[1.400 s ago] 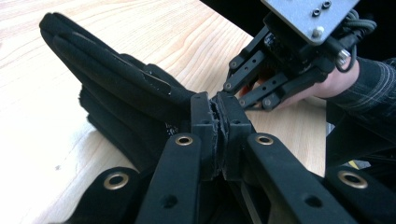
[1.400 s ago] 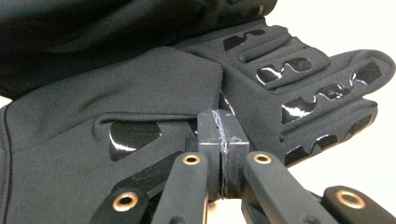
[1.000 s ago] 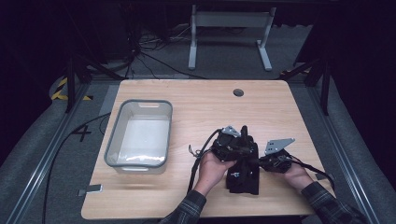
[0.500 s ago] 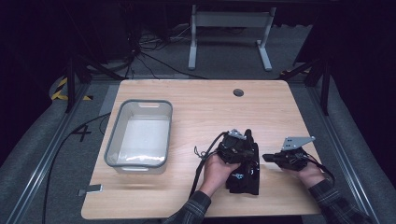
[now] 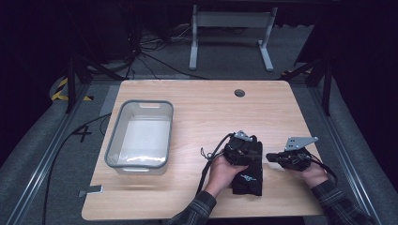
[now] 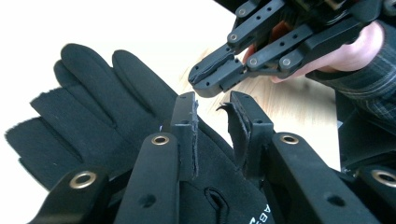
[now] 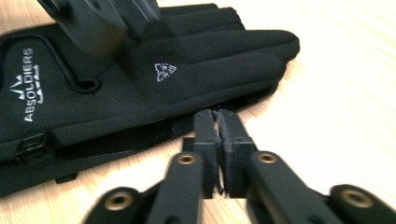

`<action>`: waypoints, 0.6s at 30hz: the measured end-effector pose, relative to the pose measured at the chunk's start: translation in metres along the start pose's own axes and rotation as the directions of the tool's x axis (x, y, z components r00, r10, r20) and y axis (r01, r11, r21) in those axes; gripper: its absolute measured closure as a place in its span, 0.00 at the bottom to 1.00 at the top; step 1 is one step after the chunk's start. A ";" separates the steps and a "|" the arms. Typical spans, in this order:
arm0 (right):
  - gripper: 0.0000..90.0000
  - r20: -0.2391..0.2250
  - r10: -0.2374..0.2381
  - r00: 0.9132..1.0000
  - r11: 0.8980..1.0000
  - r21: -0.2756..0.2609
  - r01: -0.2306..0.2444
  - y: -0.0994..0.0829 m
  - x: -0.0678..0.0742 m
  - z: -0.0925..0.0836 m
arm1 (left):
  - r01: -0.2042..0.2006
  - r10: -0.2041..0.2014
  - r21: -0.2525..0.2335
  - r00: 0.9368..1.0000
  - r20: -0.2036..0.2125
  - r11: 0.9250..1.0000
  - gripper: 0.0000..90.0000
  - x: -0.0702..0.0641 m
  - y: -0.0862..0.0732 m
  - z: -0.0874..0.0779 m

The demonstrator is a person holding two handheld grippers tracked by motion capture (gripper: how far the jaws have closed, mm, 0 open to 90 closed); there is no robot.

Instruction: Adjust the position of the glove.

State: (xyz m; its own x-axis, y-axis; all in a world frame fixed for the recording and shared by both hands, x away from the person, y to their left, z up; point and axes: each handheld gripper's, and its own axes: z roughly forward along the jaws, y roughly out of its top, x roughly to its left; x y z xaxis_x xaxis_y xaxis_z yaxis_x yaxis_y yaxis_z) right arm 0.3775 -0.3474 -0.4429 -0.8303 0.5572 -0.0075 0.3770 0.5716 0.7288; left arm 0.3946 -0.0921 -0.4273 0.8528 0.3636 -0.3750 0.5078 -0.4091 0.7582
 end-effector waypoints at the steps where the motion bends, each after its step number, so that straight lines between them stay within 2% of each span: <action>1: 0.89 0.000 0.004 1.000 1.000 -0.002 -0.004 -0.001 -0.001 -0.001 | -0.008 0.008 0.000 1.000 0.000 1.000 0.85 0.000 0.000 -0.003; 3: 0.80 0.013 0.004 1.000 1.000 0.001 -0.004 -0.005 -0.002 -0.002 | -0.019 0.019 0.004 1.000 -0.011 1.000 0.92 0.000 -0.002 -0.009; 4: 0.71 0.031 0.013 0.999 1.000 0.001 -0.013 -0.008 -0.005 -0.005 | -0.023 0.024 0.012 1.000 -0.020 1.000 0.99 -0.001 -0.004 -0.015; 5: 0.65 0.038 0.023 0.999 1.000 0.000 -0.023 -0.009 -0.006 -0.007 | -0.023 0.024 0.012 1.000 -0.020 1.000 1.00 -0.001 -0.004 -0.015; 6: 0.65 0.038 0.023 0.999 1.000 0.000 -0.023 -0.009 -0.006 -0.007 | -0.031 0.032 0.018 0.999 -0.022 0.999 1.00 -0.002 -0.005 -0.017; 8: 0.52 0.062 0.047 0.997 0.999 -0.007 -0.046 -0.013 -0.009 -0.010 | -0.045 0.046 0.033 0.999 -0.028 0.998 1.00 -0.004 -0.008 -0.020; 10: 0.44 0.072 0.082 0.994 0.997 0.006 -0.083 -0.017 -0.012 -0.011 | -0.057 0.059 0.047 0.998 -0.028 0.997 1.00 -0.008 -0.012 -0.023; 14: 0.31 0.101 0.115 0.988 0.993 -0.002 -0.116 -0.025 -0.014 -0.014 | -0.071 0.072 0.065 0.997 -0.003 0.995 0.99 -0.014 -0.021 -0.024; 18: 0.18 0.139 0.138 0.981 0.990 -0.027 -0.135 -0.034 -0.017 -0.019 | -0.096 0.095 0.093 0.995 0.019 0.991 1.00 -0.022 -0.026 -0.018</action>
State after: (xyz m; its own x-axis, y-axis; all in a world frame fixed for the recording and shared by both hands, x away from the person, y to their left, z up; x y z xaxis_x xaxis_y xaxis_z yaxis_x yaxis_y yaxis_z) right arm 0.3714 -0.3877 -0.4545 -0.7052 0.7090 -0.0021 0.4747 0.4743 0.7414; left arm 0.3611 -0.0746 -0.4291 0.8992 0.3073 -0.3115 0.4326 -0.5179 0.7380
